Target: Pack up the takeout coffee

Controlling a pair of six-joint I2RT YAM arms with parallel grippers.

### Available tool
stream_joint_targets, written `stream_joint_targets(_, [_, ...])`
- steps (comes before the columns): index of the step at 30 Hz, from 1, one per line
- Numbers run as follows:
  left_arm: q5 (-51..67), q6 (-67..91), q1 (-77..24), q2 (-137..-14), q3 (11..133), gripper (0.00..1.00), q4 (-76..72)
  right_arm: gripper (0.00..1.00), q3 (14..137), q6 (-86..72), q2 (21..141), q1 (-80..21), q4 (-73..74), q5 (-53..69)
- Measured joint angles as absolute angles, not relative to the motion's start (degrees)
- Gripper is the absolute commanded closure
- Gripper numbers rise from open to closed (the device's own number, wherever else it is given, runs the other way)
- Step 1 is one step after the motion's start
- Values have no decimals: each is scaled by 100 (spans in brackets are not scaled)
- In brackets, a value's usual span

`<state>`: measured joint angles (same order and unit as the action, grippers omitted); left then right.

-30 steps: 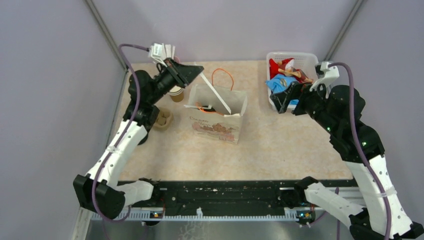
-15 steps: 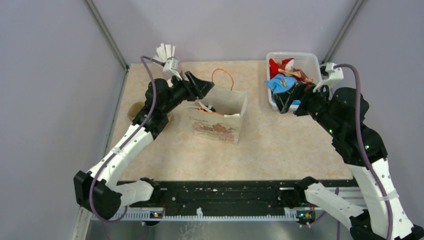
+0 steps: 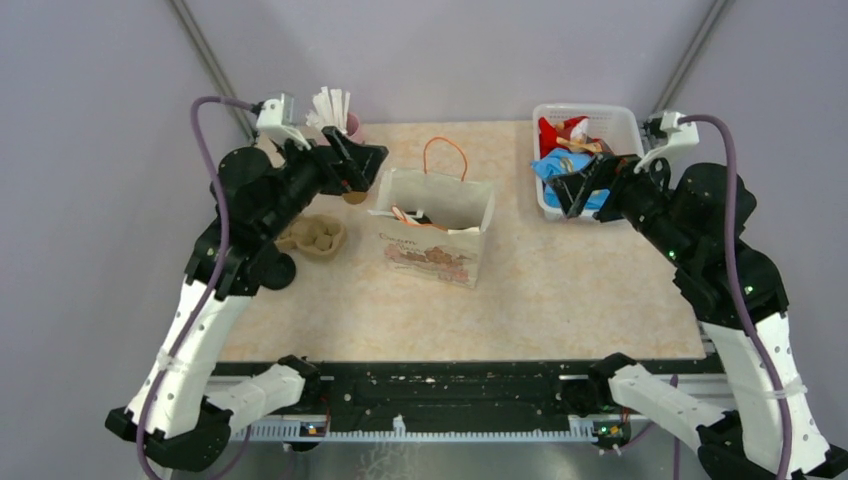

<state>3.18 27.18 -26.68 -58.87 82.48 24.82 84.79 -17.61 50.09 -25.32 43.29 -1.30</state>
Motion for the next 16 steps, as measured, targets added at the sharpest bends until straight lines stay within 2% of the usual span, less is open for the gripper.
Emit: stream_joint_targets(16, [-353,2185,-2668,-5614,9212,1,3479,1,10027,-1761,5463,-2532,4698,-587])
